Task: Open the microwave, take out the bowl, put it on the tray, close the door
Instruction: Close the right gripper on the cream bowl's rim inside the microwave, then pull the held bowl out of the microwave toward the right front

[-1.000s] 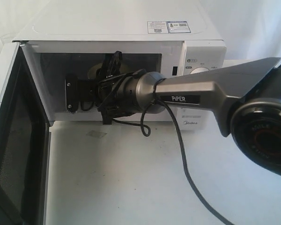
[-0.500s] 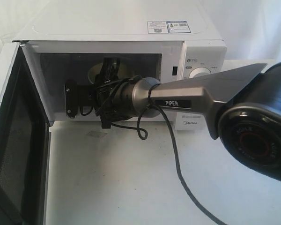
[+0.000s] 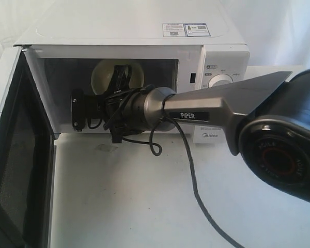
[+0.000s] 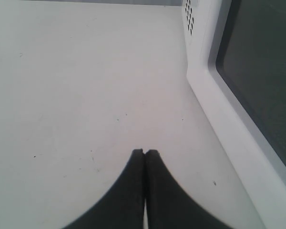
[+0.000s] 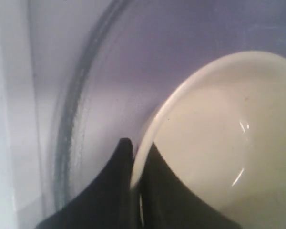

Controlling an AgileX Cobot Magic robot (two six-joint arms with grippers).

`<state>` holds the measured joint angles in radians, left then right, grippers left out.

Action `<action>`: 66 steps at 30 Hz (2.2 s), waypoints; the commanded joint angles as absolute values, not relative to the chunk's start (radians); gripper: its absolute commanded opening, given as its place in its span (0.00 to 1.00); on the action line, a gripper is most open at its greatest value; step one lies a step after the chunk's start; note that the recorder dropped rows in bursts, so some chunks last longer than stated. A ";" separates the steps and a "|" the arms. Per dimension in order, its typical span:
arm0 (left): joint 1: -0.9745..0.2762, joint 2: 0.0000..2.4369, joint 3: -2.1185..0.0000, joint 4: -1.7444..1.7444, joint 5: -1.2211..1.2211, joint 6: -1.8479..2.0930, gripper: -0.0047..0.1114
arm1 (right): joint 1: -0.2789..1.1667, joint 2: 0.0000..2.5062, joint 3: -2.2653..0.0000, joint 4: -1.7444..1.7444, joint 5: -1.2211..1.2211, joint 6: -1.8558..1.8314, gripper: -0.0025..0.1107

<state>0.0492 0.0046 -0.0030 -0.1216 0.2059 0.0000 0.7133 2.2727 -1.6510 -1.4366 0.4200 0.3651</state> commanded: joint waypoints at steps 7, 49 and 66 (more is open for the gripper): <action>0.044 0.000 0.000 -0.126 0.204 -0.007 0.04 | 0.790 2.210 -1.653 -1.229 0.485 0.370 0.02; 0.044 0.000 0.000 -0.126 0.204 -0.007 0.04 | 0.966 1.518 -0.852 -0.626 0.915 0.661 0.02; 0.044 0.000 0.000 -0.126 0.204 -0.007 0.04 | 0.966 1.352 -0.587 -0.790 0.751 0.998 0.02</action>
